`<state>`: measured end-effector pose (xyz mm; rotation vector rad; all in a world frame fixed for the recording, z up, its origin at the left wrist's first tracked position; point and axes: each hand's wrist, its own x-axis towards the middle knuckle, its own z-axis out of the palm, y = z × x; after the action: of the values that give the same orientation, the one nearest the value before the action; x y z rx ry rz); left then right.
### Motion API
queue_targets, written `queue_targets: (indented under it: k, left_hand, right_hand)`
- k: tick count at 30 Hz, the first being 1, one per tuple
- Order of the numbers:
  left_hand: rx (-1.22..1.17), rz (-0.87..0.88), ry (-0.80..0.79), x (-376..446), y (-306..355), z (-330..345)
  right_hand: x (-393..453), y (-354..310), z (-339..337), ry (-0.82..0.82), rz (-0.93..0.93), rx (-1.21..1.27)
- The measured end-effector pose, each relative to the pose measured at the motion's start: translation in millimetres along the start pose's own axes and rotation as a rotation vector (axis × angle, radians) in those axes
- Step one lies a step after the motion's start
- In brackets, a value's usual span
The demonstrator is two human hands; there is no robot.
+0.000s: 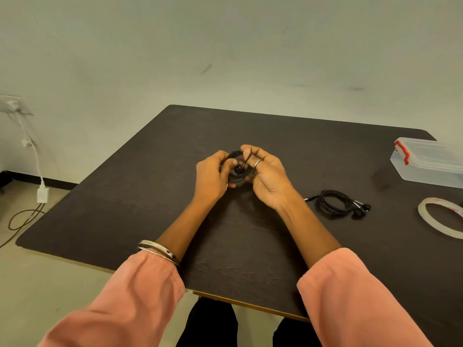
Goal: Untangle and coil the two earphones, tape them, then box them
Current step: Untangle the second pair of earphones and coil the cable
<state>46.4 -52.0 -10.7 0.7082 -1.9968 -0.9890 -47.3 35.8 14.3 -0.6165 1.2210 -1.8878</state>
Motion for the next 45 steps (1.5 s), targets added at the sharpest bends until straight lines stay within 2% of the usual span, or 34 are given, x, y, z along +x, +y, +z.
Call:
queue_targets:
  k: [2, 7, 10, 13, 17, 23, 25, 29, 31, 33, 34, 37, 40, 42, 45]
  left_hand:
    - [0.014, 0.010, 0.063, 3, -4, -3]
    - [0.167, 0.163, 0.215, 5, -5, -11]
    - [0.118, 0.118, 0.272, 7, -7, -17]
    - [0.021, 0.045, 0.244, 6, -5, -17]
    - [-0.128, -0.037, 0.134, 8, -4, -16]
    - [-0.255, -0.070, 0.053, 6, 1, -15]
    - [-0.240, -0.046, 0.021, 5, 1, -14]
    - [-0.246, -0.014, 0.018, 7, -3, -15]
    - [-0.226, 0.007, -0.001, 8, -7, -15]
    - [-0.217, 0.011, -0.043, 8, -8, -13]
    - [-0.221, 0.007, -0.066, 8, -7, -12]
    - [-0.237, -0.019, -0.101, 6, -2, -9]
    - [-0.322, -0.101, -0.125, 3, 2, -8]
    - [-0.323, -0.159, -0.120, 2, 3, -8]
    - [-0.292, -0.200, -0.139, 5, 2, -8]
  right_hand:
    - [-2, 0, -1, -0.082, 0.011, -0.034]
    - [-2, -5, -7, -0.185, 0.081, -0.092]
    - [0, -4, -15, -0.195, 0.047, -0.182]
    - [2, -2, -20, -0.178, -0.042, -0.352]
    - [3, -4, -25, -0.075, -0.083, -0.398]
    - [7, -8, -24, 0.232, 0.038, -0.288]
    - [8, -7, -25, 0.380, 0.005, -0.504]
    - [2, -12, -26, 0.495, -0.088, -1.303]
    - [-1, -13, -28, 0.533, -0.189, -1.462]
    - [-1, -18, -30, 0.528, -0.308, -1.315]
    - [0, -18, -29, 0.462, -0.335, -1.167]
    - [1, -17, -22, 0.100, -0.229, -0.734]
    - [0, -8, -15, -0.208, -0.142, -0.689]
    - [1, -5, -15, -0.240, -0.163, -0.700]
    - [4, -9, -18, -0.036, -0.245, -0.596]
